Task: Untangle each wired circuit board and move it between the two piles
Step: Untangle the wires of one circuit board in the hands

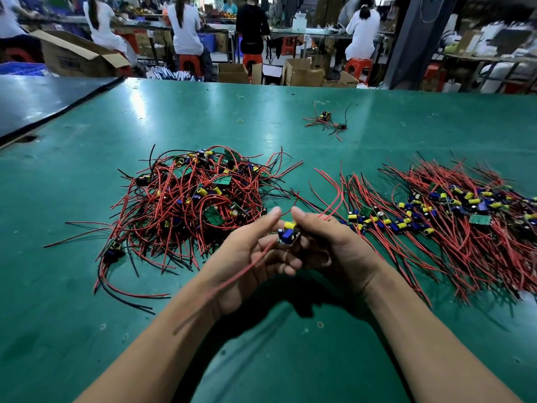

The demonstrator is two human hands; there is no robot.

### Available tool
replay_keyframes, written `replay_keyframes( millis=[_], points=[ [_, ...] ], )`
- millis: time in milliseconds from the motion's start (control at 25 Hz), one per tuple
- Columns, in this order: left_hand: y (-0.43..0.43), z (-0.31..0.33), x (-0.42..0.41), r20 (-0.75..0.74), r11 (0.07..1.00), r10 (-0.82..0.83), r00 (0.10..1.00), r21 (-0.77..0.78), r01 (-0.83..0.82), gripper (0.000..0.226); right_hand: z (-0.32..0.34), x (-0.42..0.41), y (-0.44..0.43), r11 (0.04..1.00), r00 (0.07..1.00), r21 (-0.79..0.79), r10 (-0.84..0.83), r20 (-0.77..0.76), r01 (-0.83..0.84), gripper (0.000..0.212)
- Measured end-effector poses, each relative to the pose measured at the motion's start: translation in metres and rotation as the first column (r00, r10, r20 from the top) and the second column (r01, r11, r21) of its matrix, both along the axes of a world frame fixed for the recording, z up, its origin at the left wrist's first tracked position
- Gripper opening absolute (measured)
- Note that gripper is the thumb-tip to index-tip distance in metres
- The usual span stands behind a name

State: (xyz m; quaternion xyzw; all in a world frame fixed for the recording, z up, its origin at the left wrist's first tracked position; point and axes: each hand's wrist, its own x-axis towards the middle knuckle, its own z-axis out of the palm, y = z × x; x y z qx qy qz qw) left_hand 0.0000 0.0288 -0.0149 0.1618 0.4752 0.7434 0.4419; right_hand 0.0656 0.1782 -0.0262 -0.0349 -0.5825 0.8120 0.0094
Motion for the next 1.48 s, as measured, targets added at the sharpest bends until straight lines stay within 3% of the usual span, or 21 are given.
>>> replay_keyframes(
  millis=[120, 200, 280, 400, 520, 760, 880, 1040, 1120, 1320, 1480],
  points=[
    [0.001, -0.005, 0.001, -0.021, 0.998, 0.046, 0.999, 0.037, -0.045, 0.037, -0.002, -0.001, 0.0, 0.999, 0.998, 0.039, -0.016, 0.066, 0.014, 0.05],
    [0.001, -0.008, 0.001, -0.023, 0.995, 0.085, 0.996, 0.046, -0.084, 0.029, -0.004, -0.004, 0.001, 0.995, 0.993, 0.029, -0.092, 0.076, 0.09, 0.029],
    [0.003, -0.011, 0.0, -0.061, 0.993, 0.115, 0.992, 0.012, -0.114, 0.028, -0.005, -0.006, 0.006, 0.977, 0.976, 0.088, -0.199, 0.085, 0.192, 0.024],
    [0.004, -0.014, 0.002, -0.187, 0.99, 0.112, 0.976, -0.067, -0.126, 0.026, -0.008, -0.007, 0.009, 0.929, 0.95, 0.239, -0.305, 0.064, 0.282, 0.025],
    [0.005, -0.019, 0.004, -0.408, 0.978, 0.045, 0.912, -0.167, -0.123, 0.022, -0.009, -0.011, 0.008, 0.89, 0.915, 0.259, -0.4, 0.051, 0.375, 0.03],
    [0.01, -0.022, 0.007, -0.515, 0.965, 0.029, 0.857, -0.208, -0.158, 0.003, -0.005, -0.015, 0.002, 0.929, 0.915, 0.093, -0.37, 0.159, 0.359, 0.039],
    [0.012, -0.025, 0.009, -0.492, 0.959, 0.076, 0.867, -0.202, -0.198, 0.014, -0.003, -0.015, -0.002, 0.949, 0.927, 0.075, -0.317, 0.199, 0.308, 0.041],
    [0.008, -0.023, 0.005, -0.373, 0.978, 0.07, 0.925, -0.159, -0.138, 0.015, 0.006, -0.012, 0.003, 0.933, 0.943, -0.249, -0.187, 0.276, 0.258, 0.032],
    [0.006, -0.021, 0.004, -0.321, 0.986, 0.043, 0.946, -0.14, -0.092, 0.016, 0.008, -0.011, 0.006, 0.917, 0.946, -0.313, -0.158, 0.282, 0.246, 0.027],
    [0.006, -0.019, 0.003, -0.285, 0.983, 0.103, 0.953, -0.119, -0.142, 0.009, -0.002, -0.009, -0.001, 0.985, 0.967, 0.039, -0.172, 0.186, 0.168, 0.027],
    [0.007, -0.021, 0.002, -0.327, 0.975, 0.123, 0.937, -0.137, -0.176, 0.008, -0.007, -0.006, -0.001, 0.986, 0.982, 0.136, -0.119, 0.145, 0.099, 0.029]
  ],
)
